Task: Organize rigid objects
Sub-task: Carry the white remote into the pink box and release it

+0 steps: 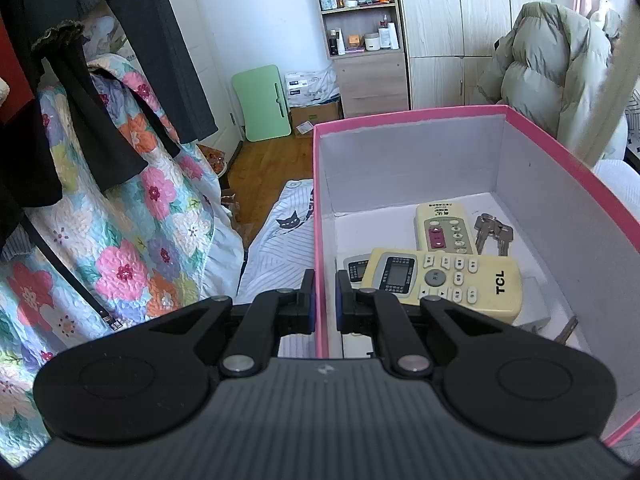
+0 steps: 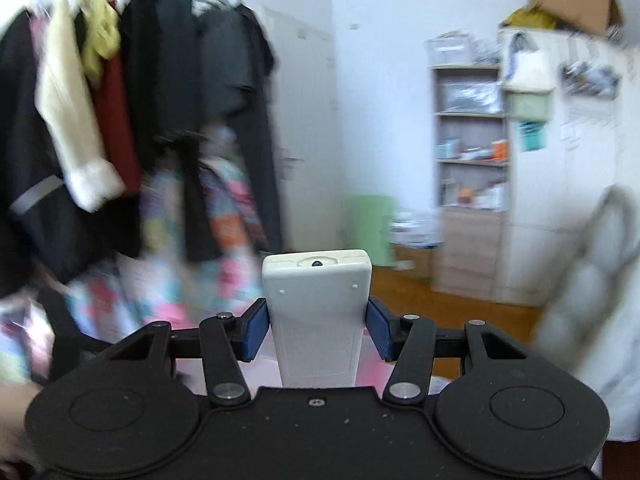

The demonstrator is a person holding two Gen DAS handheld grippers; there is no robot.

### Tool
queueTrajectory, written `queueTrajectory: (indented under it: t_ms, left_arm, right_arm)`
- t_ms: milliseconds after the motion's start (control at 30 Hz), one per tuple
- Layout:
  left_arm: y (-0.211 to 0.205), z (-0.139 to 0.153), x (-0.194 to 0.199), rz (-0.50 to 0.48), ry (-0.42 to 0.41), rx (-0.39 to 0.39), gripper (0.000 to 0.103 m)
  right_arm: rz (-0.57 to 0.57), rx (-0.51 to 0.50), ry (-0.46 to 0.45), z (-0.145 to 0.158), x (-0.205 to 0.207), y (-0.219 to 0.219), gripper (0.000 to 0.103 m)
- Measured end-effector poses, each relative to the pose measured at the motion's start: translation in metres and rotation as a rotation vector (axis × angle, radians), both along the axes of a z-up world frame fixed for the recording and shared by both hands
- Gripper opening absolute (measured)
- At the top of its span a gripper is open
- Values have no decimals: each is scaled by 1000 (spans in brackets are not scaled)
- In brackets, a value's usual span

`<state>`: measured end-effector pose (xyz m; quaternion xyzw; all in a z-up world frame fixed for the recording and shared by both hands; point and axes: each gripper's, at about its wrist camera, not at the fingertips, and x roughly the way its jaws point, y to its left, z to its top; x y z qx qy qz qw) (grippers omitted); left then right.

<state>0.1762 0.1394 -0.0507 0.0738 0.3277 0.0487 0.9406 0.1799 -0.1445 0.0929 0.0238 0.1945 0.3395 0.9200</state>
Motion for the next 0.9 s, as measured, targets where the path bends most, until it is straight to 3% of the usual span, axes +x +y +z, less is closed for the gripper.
queueTrajectory:
  t_ms: [133,300,467,600,800,900]
  left_arm:
    - [2,0,-1,-4,-7,-15,7]
    - [3,1,-2,-9,-13,-30,7]
    - [6,2,-3,-15,-15,-49,7]
    - [4,1,0,-7,-10,-36,7]
    - [3,2,-1,-12,-13,-49,7]
    - [3,3,-1,-7,-14,-45,7]
  right_arm:
    - [131,46,120,-34,19,29,58]
    - [211,86,268,-78,39,46,58]
    - [314,126,307,-91,29,46,58]
    - [357,-1,273,-89,15,52,58]
    - [345,-79,400,-95,17,40,58]
    - [324,-198,329,-93,6,48,58]
